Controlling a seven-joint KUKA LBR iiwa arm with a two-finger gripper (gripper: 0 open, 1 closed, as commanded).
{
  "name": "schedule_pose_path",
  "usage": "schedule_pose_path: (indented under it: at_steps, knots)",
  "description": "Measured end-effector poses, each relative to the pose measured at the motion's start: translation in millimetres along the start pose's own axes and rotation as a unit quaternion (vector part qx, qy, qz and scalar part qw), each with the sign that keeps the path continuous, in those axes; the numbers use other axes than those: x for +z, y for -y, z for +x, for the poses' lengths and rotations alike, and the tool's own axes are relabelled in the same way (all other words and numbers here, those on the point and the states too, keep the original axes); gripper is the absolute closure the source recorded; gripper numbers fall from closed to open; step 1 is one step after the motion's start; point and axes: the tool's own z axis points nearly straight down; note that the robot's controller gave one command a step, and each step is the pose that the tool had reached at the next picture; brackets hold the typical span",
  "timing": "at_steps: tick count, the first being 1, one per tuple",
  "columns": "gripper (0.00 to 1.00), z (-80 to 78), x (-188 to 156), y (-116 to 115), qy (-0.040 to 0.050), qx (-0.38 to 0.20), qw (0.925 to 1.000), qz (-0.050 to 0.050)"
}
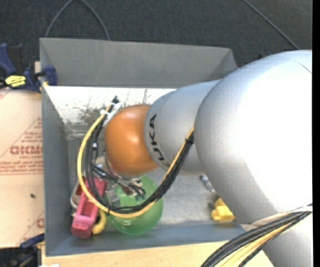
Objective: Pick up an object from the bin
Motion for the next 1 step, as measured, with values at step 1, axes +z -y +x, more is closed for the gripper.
schedule_pose_path:
  at_steps: [1]
  knots:
    - [1.00,12.0,1.3,10.3,0.0134,-0.087,0.9961,0.010]
